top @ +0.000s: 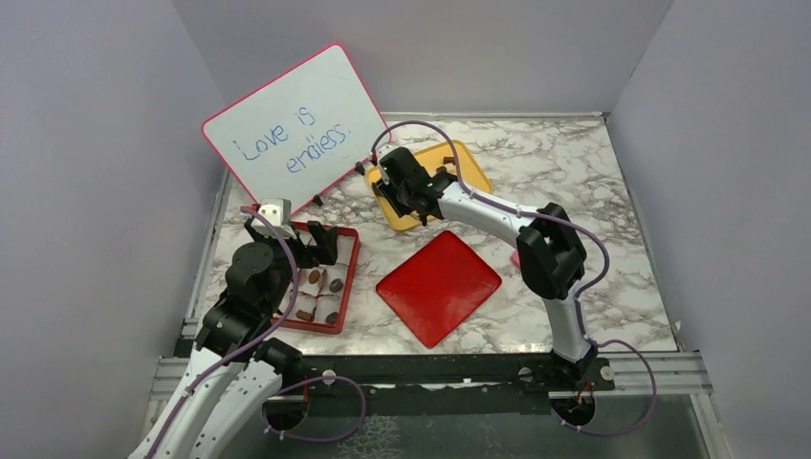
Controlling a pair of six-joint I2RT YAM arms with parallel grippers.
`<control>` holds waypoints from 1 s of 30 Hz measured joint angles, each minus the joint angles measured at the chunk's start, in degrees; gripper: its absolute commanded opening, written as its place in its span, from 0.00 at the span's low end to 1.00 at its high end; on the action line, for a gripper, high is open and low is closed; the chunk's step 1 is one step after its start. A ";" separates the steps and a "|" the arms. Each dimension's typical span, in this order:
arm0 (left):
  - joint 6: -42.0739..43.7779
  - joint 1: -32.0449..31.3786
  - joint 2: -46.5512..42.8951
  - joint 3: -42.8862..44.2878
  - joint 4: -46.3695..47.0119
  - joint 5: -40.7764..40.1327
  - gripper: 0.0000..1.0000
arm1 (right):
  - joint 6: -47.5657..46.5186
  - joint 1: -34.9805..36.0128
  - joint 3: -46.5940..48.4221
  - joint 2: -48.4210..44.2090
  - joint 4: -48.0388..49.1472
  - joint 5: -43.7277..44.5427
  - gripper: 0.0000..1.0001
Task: Pack the chocolate
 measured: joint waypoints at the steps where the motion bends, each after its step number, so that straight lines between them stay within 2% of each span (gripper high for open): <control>1: -0.02 0.00 0.00 0.00 0.00 0.00 0.99 | -0.02 0.00 0.22 0.22 0.00 -0.02 0.37; 9: 0.09 0.00 0.00 0.00 0.00 -0.02 0.99 | -0.07 -0.02 1.53 0.96 -0.35 -0.09 0.29; 20: 0.22 0.00 0.00 0.00 0.00 0.00 0.99 | -0.04 -0.02 1.36 0.94 -0.37 -0.11 0.26; 30: 0.22 0.00 0.00 0.00 0.02 -0.02 0.99 | 0.02 -0.02 -4.09 -3.87 0.00 -1.05 0.25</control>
